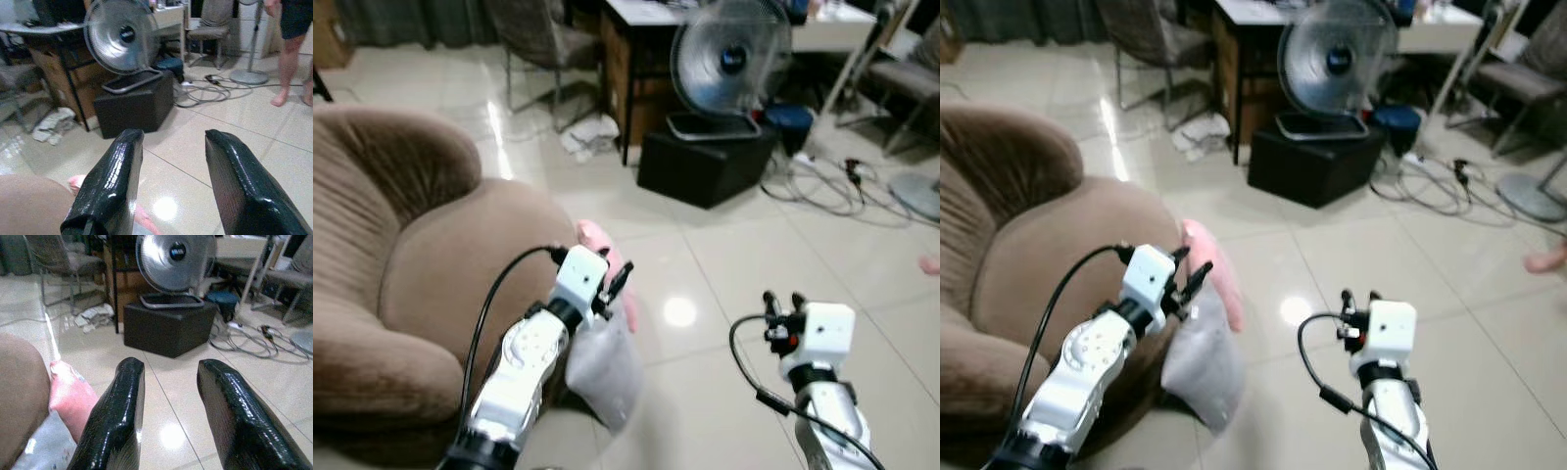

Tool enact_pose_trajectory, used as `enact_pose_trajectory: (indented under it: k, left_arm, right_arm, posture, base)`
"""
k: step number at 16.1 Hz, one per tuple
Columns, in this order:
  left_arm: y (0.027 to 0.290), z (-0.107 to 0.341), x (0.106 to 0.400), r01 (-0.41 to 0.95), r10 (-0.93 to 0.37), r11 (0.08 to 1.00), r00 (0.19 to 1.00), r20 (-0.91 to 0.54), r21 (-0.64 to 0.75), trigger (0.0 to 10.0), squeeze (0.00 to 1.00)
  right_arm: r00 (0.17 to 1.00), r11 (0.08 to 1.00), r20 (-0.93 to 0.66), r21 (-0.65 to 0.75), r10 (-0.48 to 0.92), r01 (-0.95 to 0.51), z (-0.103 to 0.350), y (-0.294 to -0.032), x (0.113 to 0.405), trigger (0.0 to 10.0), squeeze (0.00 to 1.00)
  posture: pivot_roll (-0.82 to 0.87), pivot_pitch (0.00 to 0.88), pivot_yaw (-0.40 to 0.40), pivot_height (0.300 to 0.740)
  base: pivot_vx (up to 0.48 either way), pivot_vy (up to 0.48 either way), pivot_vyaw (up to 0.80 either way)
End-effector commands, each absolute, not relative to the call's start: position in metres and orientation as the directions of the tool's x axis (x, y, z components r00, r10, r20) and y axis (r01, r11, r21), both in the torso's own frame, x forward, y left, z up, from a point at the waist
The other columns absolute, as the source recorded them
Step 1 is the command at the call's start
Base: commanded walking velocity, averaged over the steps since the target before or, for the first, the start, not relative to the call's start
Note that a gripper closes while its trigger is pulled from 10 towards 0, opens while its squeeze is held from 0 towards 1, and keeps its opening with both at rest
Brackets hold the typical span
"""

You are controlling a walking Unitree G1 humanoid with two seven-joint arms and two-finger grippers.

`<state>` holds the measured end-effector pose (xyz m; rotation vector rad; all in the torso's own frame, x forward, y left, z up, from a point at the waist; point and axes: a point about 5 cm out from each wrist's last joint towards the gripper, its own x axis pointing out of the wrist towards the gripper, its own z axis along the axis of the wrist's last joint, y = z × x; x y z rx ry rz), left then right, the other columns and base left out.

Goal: Move the pillow to the sofa from floor

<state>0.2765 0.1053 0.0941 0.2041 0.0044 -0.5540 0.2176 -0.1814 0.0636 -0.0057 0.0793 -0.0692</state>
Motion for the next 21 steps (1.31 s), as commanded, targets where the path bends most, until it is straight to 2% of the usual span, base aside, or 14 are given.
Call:
enact_pose_trajectory:
  k: [1,5,11,21]
  left_arm:
    - [0.112,0.090,0.276,0.516,-0.511,0.833,0.856,-0.080,0.200,10.0,0.00]
    - [0.113,0.086,0.272,0.517,-0.511,0.834,0.855,-0.087,0.191,10.0,0.00]
    - [0.115,0.083,0.269,0.500,-0.491,0.848,0.866,-0.091,0.176,10.0,0.00]
    - [0.120,0.075,0.268,0.484,-0.466,0.845,0.875,-0.131,0.230,10.0,0.00]
  right_arm:
    - [0.995,0.997,-0.077,0.031,-0.065,0.068,0.065,-0.176,0.217,10.0,0.00]
    - [0.994,0.998,-0.088,0.026,-0.060,0.063,0.064,-0.176,0.216,10.0,0.00]
    - [0.993,1.000,-0.115,0.017,0.018,-0.016,0.063,-0.169,0.217,10.0,0.00]
    - [0.985,0.997,-0.153,0.026,0.073,-0.070,0.056,-0.164,0.208,10.0,0.00]
  posture:
    - [0.00,0.059,-0.061,0.740]
    - [-0.01,0.057,-0.068,0.740]
    - [-0.01,0.051,-0.086,0.740]
    - [0.00,0.052,-0.089,0.635]
  base:
    - [0.334,0.000,-0.74]
    - [0.334,0.000,-0.79]
    - [0.269,0.000,0.00]
    - [0.000,0.000,0.00]
